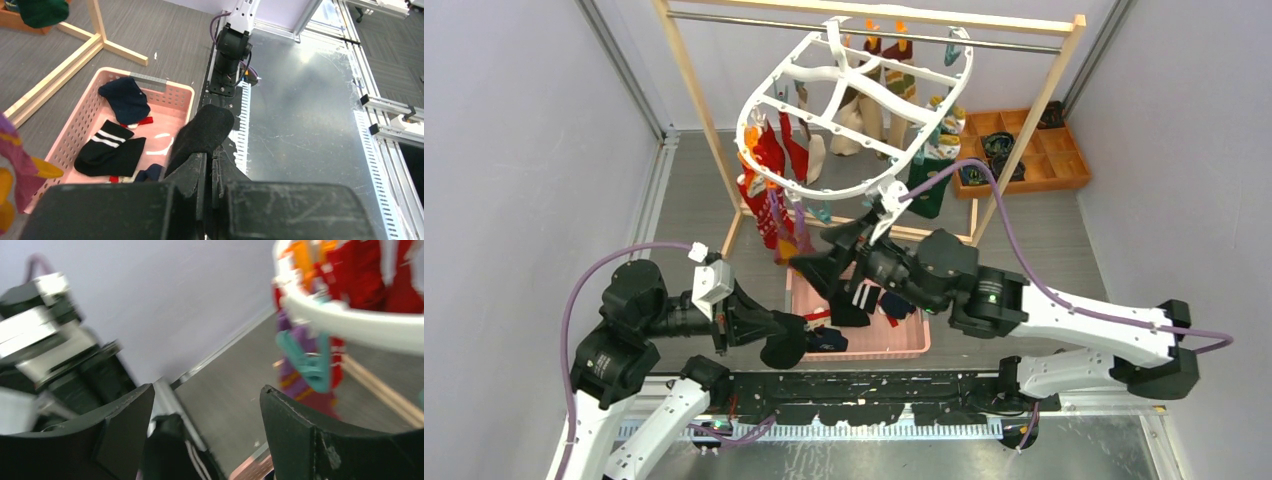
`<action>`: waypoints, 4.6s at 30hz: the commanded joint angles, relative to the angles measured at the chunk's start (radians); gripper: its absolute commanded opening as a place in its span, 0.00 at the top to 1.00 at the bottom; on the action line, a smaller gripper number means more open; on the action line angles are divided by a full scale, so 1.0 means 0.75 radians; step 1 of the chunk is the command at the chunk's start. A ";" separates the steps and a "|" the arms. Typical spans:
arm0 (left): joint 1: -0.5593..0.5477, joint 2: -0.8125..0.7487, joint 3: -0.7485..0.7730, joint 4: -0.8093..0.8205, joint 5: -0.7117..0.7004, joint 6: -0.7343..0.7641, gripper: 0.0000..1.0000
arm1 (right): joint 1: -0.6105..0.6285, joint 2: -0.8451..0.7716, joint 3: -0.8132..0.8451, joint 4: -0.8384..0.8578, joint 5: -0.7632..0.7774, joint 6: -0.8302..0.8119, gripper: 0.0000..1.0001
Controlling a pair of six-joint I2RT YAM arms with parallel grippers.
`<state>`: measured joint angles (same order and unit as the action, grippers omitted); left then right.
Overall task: Remove the socks clipped to the hanger
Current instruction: Place the sock in the bin, then remove the sock from the hanger.
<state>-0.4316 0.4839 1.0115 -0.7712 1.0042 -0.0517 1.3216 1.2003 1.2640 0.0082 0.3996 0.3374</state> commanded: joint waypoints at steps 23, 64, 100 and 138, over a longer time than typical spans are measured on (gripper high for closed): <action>-0.005 0.011 0.085 -0.004 0.009 0.094 0.02 | 0.075 -0.273 -0.352 -0.061 -0.376 0.289 0.99; -0.005 0.032 0.119 0.004 -0.119 0.054 0.00 | -0.159 -0.103 -0.548 0.106 0.224 0.126 0.11; -0.005 0.039 0.154 -0.119 -0.260 0.101 0.05 | 0.051 0.069 -0.322 0.462 0.247 -0.077 0.99; -0.005 0.257 0.051 0.193 0.108 0.014 0.15 | 0.080 -0.213 -0.437 0.404 -0.477 0.424 0.99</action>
<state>-0.4320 0.6724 1.0573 -0.7132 1.0286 -0.0189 1.3792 1.0576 0.9123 0.2691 0.0750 0.6247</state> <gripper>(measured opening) 0.886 0.058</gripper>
